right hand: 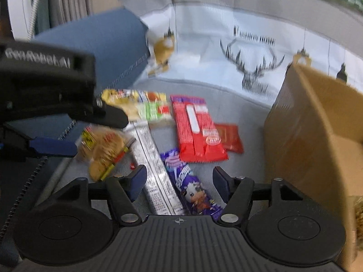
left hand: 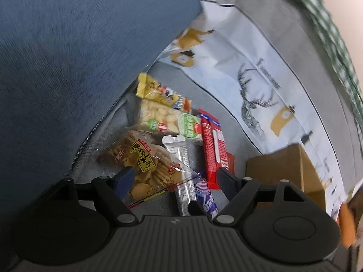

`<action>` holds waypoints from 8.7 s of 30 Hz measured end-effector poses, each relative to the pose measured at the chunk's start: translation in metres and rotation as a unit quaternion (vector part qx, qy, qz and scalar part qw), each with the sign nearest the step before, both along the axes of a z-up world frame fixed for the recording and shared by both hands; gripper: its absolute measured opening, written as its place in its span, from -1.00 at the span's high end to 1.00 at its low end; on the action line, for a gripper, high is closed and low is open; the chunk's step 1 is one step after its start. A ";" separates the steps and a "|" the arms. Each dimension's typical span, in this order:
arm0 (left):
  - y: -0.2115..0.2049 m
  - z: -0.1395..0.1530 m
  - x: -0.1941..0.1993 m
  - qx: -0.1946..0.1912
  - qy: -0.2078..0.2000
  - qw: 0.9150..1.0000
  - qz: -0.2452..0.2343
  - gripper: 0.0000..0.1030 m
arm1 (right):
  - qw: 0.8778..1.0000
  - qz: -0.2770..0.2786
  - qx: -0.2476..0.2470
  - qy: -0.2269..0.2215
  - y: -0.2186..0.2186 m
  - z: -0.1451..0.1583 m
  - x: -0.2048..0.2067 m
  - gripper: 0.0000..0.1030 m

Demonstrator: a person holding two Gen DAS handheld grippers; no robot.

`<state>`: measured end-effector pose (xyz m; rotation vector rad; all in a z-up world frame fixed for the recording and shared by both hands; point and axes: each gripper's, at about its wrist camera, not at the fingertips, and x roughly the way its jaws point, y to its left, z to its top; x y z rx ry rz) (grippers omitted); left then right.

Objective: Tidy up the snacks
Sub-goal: 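Grasp the yellow-labelled cracker bag with the left tool while the right tool grasps the purple candy bar, then lift both held snacks up from the pile, then carry both held snacks over the open cardboard box, then open both tools to drop the cracker bag and candy bar into the box, then move both tools back down to the snack pile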

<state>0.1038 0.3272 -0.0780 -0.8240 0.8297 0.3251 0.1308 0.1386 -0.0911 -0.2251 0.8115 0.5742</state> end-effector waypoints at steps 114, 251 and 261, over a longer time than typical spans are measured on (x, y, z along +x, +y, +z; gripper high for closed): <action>-0.047 0.018 -0.022 0.185 0.039 0.972 -0.138 -0.13 | 0.995 0.092 0.022 -0.038 -0.063 0.027 -0.117 0.67; -0.255 0.078 0.030 0.225 -0.283 0.893 -0.269 -0.27 | 0.979 -0.154 0.056 -0.124 -0.266 0.097 0.014 -0.01; -0.220 0.082 -0.005 0.278 -0.233 0.890 -0.276 0.14 | 0.975 -0.147 0.093 -0.137 -0.244 0.102 0.001 0.09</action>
